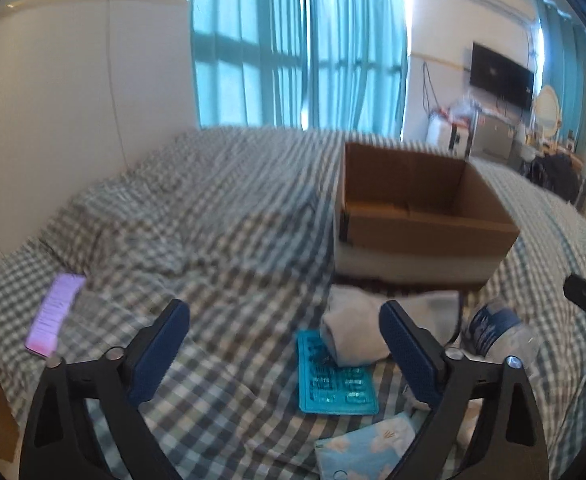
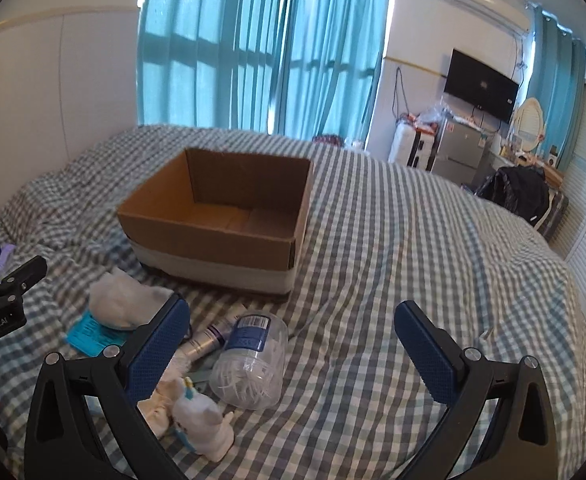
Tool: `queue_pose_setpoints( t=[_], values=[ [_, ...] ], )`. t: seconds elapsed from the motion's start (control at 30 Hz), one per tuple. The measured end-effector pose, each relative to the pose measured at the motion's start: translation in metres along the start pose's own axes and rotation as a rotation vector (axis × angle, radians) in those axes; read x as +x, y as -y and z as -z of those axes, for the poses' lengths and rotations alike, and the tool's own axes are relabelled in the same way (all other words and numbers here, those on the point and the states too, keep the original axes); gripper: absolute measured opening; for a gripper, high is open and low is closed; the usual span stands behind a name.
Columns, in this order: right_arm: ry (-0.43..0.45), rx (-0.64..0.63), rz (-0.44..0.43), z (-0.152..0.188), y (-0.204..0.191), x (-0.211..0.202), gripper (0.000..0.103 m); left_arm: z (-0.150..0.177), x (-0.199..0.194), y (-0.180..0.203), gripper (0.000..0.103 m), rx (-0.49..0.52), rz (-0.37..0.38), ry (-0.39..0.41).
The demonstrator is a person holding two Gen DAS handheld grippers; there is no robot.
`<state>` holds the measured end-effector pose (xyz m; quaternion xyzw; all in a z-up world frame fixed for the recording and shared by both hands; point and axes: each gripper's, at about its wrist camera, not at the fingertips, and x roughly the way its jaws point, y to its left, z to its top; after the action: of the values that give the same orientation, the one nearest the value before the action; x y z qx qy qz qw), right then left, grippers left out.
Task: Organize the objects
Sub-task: 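Grasp the white socks with the left tool while the right tool grasps the clear canister, then lower the socks and canister into the box and open both tools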
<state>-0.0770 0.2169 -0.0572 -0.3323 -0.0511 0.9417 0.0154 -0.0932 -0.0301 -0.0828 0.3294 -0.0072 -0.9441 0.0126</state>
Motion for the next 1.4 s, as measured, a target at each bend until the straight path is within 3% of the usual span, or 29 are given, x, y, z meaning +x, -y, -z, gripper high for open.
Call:
queue_pose_setpoints(
  t=[0.2,0.33,0.5,0.6,0.63,0.67,0.87,0.93,1.17,1.4],
  values=[
    [-0.135,-0.005,-0.094,0.014,-0.005,0.053,0.082,0.013,0.033,0.028,0.094,0.055,0.062,-0.091],
    [-0.222,-0.016,-0.109,0.024,-0.007,0.086,0.078,0.009,0.055,0.049,0.094,0.107,0.086,-0.131],
    [-0.269,0.025,-0.169,0.035,-0.004,0.112,0.078,0.01,0.091,0.068,0.094,0.177,0.1,-0.225],
    [-0.274,0.052,-0.205,0.038,-0.003,0.119,0.069,0.01,0.1,0.074,0.094,0.185,0.119,-0.237],
    [-0.276,0.05,-0.21,0.039,-0.004,0.12,0.066,0.011,0.101,0.076,0.083,0.19,0.134,-0.24],
    [-0.272,0.046,-0.209,0.039,-0.004,0.12,0.065,0.011,0.101,0.078,0.076,0.193,0.165,-0.248],
    [-0.243,0.061,-0.223,0.04,0.002,0.102,0.064,0.008,0.081,0.069,0.052,0.165,0.178,-0.229],
    [-0.223,0.051,-0.209,0.038,0.005,0.092,0.064,0.006,0.067,0.064,0.048,0.153,0.174,-0.217],
    [-0.112,0.034,-0.198,0.016,0.01,0.039,0.063,-0.008,0.032,0.046,0.043,0.123,0.177,-0.159],
    [0.001,-0.03,-0.179,-0.013,0.002,-0.006,0.062,-0.054,-0.01,0.048,0.043,0.162,0.141,-0.008]
  ],
)
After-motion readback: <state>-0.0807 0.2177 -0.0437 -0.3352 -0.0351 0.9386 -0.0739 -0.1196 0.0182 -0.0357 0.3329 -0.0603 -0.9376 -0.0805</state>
